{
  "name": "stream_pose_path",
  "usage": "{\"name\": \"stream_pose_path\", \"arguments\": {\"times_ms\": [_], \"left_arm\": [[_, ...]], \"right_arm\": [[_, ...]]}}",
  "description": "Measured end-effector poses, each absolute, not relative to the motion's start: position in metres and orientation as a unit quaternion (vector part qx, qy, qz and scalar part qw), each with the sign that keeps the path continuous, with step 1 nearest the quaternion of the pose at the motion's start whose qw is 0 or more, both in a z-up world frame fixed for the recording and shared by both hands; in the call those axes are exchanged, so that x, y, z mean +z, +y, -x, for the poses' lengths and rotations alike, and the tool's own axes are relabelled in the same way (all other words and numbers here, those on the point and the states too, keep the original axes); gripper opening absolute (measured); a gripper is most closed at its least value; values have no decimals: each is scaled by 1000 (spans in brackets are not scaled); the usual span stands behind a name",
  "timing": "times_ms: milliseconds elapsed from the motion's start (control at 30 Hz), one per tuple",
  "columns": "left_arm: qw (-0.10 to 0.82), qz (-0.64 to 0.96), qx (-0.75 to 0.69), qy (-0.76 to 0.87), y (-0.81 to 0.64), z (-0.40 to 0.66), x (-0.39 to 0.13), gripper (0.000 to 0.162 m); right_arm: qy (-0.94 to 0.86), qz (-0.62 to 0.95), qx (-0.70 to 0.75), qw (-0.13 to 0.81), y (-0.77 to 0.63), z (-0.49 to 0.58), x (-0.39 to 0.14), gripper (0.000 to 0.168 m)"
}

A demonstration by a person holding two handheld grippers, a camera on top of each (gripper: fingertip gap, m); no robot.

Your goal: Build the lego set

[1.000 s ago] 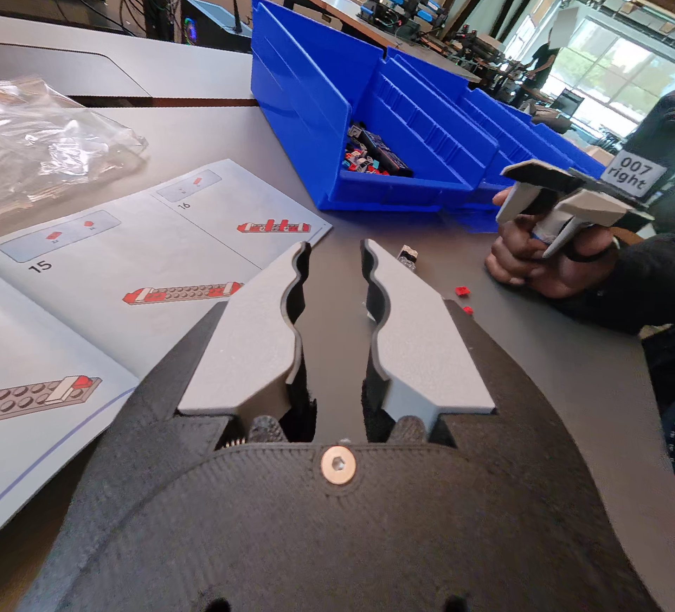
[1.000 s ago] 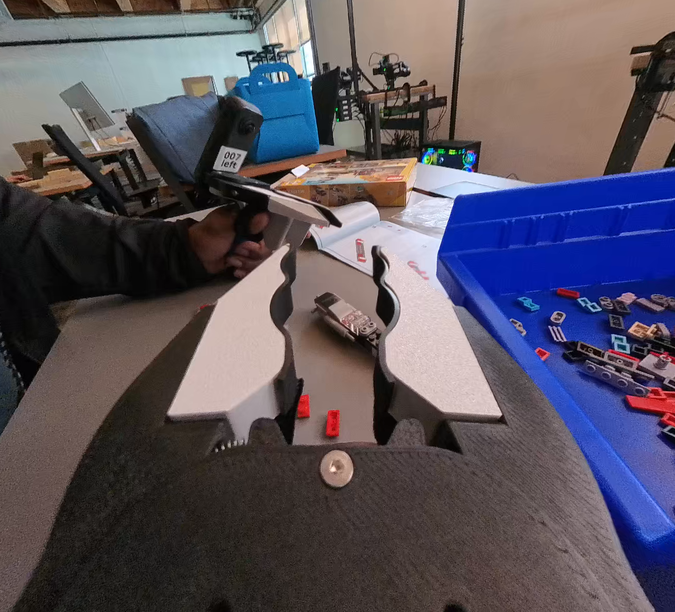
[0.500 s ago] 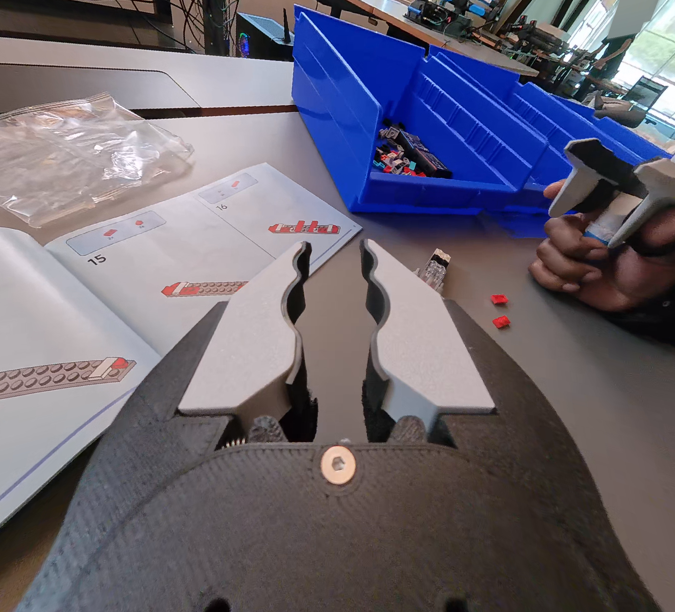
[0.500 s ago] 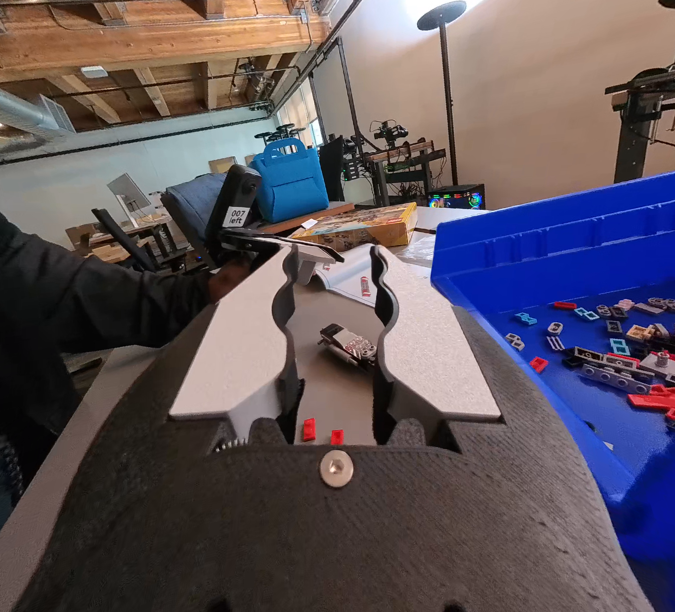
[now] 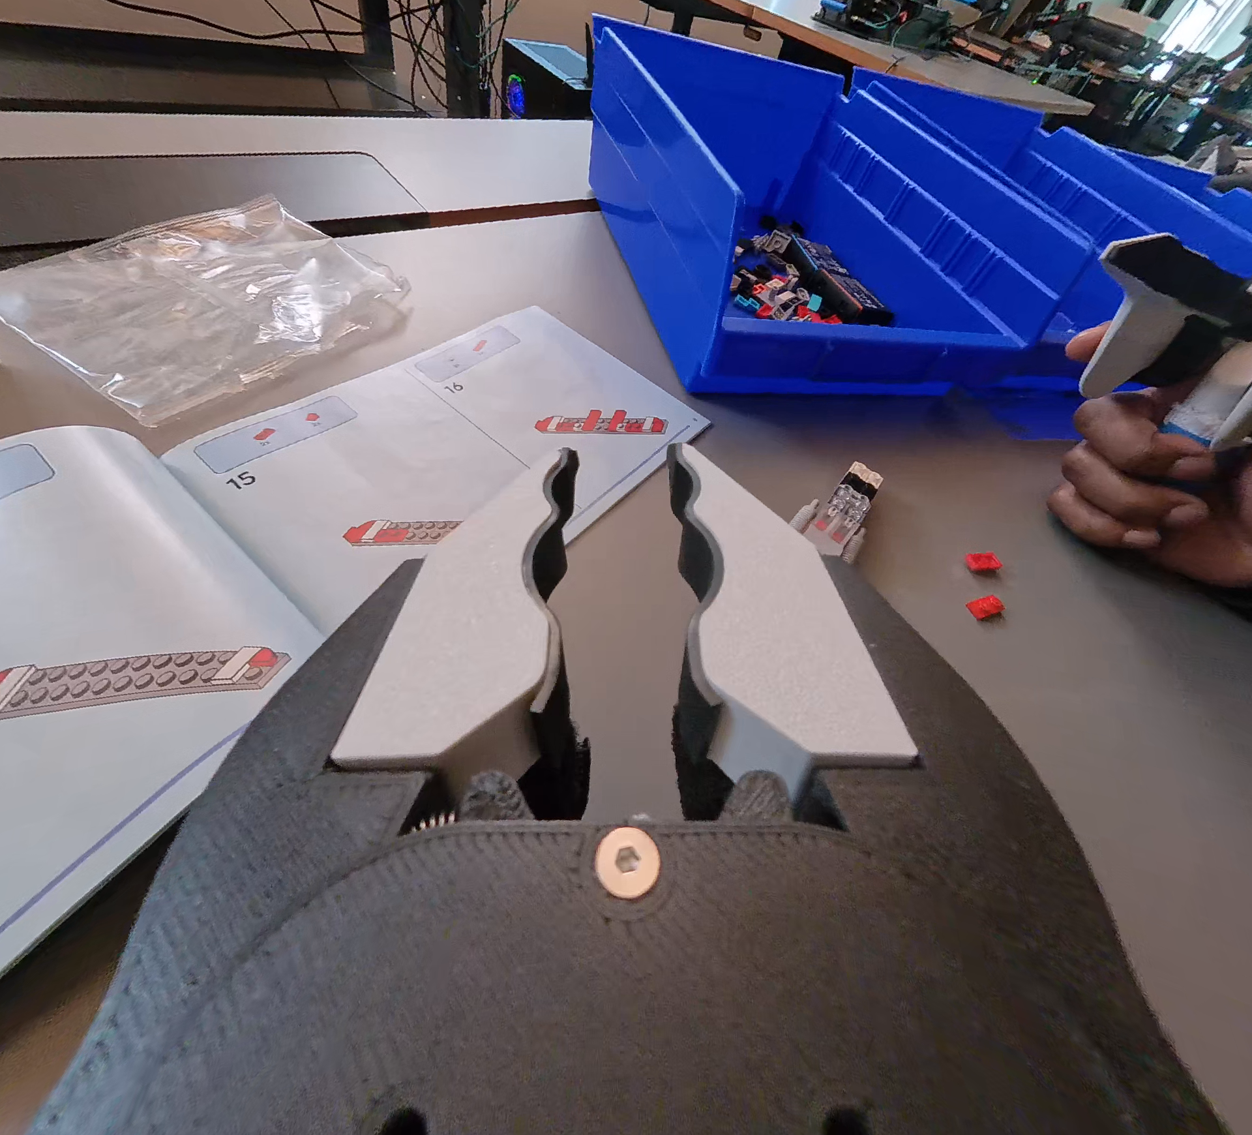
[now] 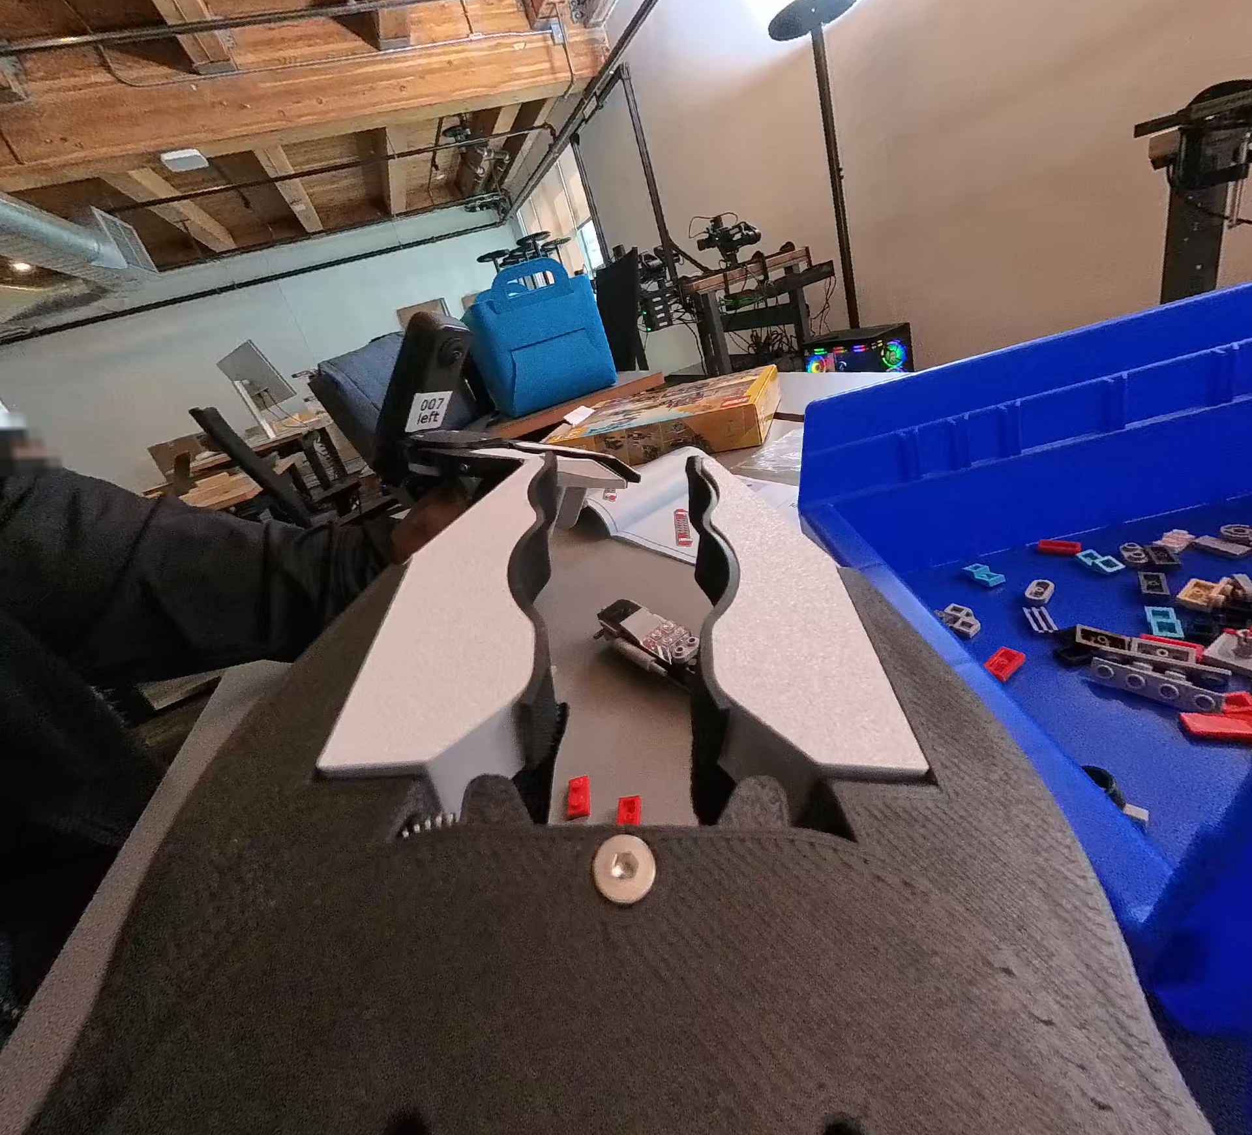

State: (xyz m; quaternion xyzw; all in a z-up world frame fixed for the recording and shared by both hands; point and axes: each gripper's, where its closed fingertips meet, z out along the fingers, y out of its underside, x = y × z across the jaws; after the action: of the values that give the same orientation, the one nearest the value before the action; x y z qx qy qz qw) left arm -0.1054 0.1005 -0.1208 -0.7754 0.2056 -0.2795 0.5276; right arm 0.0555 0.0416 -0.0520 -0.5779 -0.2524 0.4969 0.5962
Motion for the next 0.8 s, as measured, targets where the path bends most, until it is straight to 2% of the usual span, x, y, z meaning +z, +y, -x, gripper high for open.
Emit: {"name": "stream_pose_path", "arguments": {"times_ms": [800], "left_arm": [[539, 776, -259, 199, 102, 109, -119, 28]], "right_arm": [[-245, 576, 508, 592, 43, -58, -51, 38]]}}
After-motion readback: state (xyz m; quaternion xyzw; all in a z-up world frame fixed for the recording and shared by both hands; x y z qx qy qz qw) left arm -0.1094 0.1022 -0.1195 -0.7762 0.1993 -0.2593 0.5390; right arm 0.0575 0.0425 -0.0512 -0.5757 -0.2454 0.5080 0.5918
